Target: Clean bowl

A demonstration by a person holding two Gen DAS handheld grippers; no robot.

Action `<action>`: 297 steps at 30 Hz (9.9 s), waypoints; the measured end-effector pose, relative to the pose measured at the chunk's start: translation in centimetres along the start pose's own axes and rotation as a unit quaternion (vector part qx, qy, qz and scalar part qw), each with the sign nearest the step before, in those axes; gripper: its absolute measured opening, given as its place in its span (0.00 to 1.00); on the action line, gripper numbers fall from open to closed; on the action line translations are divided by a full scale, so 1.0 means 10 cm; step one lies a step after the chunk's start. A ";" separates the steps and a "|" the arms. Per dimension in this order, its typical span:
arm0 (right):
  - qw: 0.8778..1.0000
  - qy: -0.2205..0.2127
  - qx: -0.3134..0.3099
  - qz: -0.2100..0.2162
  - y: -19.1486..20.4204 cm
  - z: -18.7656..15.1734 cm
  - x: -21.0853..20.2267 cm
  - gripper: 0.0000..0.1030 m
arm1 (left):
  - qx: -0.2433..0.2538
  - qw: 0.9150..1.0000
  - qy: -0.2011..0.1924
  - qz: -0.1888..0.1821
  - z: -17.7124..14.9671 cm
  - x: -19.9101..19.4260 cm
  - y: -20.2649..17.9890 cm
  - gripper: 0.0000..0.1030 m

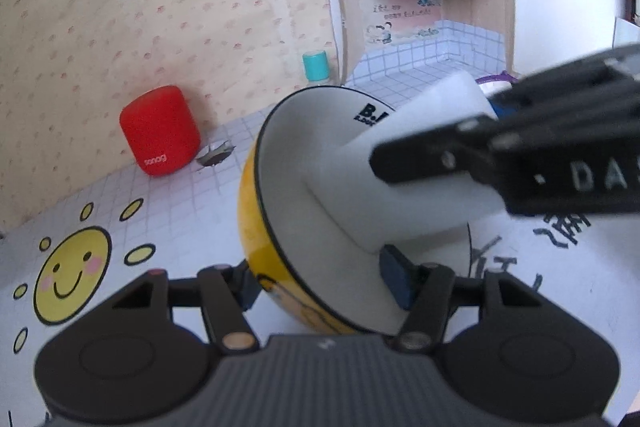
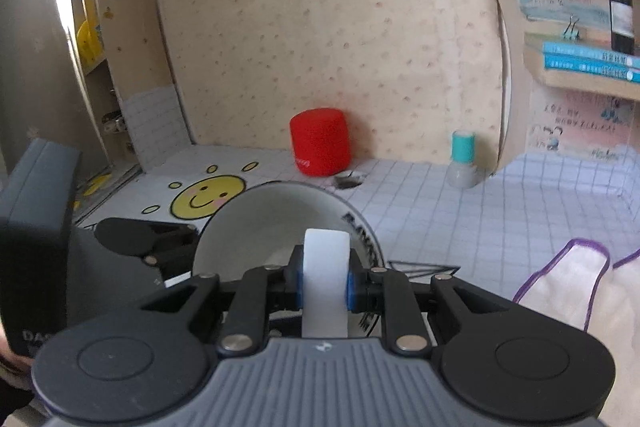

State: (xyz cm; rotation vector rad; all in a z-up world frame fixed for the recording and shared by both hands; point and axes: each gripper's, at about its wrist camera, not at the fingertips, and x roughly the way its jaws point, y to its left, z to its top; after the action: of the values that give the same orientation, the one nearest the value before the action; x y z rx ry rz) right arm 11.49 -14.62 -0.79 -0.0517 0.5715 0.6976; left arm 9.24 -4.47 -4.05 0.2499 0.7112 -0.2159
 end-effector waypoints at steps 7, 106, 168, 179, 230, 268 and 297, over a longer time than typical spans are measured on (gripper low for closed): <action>1.000 -0.022 -0.010 0.018 0.10 0.14 0.00 0.17 | 0.001 1.000 0.003 0.001 0.05 0.03 -0.03 0.60; 0.998 0.044 0.030 -0.020 -0.27 -0.07 0.22 0.18 | -0.041 0.999 -0.007 -0.031 0.11 0.13 0.04 0.58; 0.999 0.022 -0.045 -0.015 0.58 -0.03 -0.05 0.17 | -0.113 0.993 -0.014 -0.020 -0.43 -0.29 0.55 0.58; 1.000 0.013 0.001 -0.002 0.54 0.00 -0.03 0.17 | -0.120 0.993 -0.016 -0.017 -0.51 -0.37 0.57 0.58; 0.999 0.002 -0.034 -0.033 0.92 0.08 -0.14 0.18 | -0.141 0.990 -0.027 -0.010 -0.71 -0.55 0.62 0.54; 0.996 0.041 -0.036 -0.064 0.95 -0.04 0.09 0.18 | -0.141 0.989 -0.040 -0.019 -0.78 -0.58 0.64 0.45; 0.997 0.023 -0.065 -0.043 1.06 -0.08 -0.12 0.19 | -0.152 0.987 -0.042 -0.009 -0.78 -0.59 0.68 0.45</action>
State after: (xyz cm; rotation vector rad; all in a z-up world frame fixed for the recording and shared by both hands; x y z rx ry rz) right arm 3.82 -7.31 0.66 -0.2123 0.5636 0.6510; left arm 1.97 4.92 -4.80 -0.0570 0.6535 -0.1314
